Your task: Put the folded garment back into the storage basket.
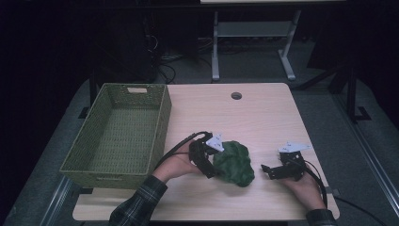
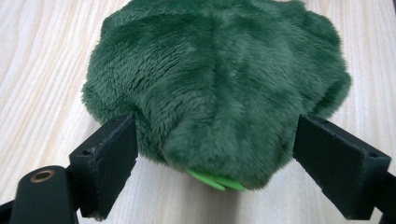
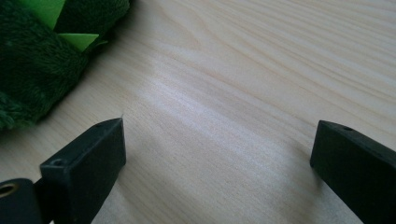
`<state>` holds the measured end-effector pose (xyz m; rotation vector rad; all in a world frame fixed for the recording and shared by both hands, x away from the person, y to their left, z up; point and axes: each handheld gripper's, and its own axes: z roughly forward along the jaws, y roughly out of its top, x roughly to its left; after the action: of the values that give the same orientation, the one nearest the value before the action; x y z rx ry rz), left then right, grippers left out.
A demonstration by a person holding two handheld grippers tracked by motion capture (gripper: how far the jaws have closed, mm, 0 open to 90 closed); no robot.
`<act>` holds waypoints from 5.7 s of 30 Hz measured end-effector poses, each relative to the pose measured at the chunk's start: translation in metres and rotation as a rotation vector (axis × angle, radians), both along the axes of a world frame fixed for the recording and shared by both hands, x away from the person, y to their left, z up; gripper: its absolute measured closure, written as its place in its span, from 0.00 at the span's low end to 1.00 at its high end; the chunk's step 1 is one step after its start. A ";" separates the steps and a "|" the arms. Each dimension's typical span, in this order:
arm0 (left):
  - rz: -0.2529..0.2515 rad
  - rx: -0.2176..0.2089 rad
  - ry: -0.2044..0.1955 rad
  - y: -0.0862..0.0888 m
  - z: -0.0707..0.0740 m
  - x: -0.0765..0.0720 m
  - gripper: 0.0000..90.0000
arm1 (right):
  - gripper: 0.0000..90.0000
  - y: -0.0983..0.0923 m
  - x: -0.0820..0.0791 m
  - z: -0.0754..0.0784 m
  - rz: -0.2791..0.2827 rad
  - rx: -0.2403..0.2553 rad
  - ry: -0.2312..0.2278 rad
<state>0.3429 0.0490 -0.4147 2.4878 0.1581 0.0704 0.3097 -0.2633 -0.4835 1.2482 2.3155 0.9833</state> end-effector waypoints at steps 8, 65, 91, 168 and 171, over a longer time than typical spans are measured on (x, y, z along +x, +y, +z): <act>-0.017 -0.010 0.024 -0.007 -0.018 0.005 0.15 | 0.03 0.000 0.000 0.000 0.000 0.000 0.000; 0.020 -0.012 0.123 -0.011 -0.026 -0.002 0.86 | 0.04 0.000 0.000 0.000 -0.001 0.001 0.002; 0.195 -0.081 0.086 0.034 0.053 0.013 0.87 | 0.04 0.000 0.000 0.000 0.000 -0.001 0.001; 0.836 -0.019 -0.033 0.278 0.070 0.025 0.86 | 0.00 0.001 0.001 0.000 -0.030 -0.008 0.005; 0.840 -0.007 -0.021 0.280 0.062 0.026 0.86 | 0.00 0.001 0.001 0.000 -0.030 -0.008 0.005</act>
<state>0.3688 0.3293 -0.3530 2.2415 1.1712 0.4375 0.3108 -0.2626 -0.4839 1.2794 2.2951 0.9614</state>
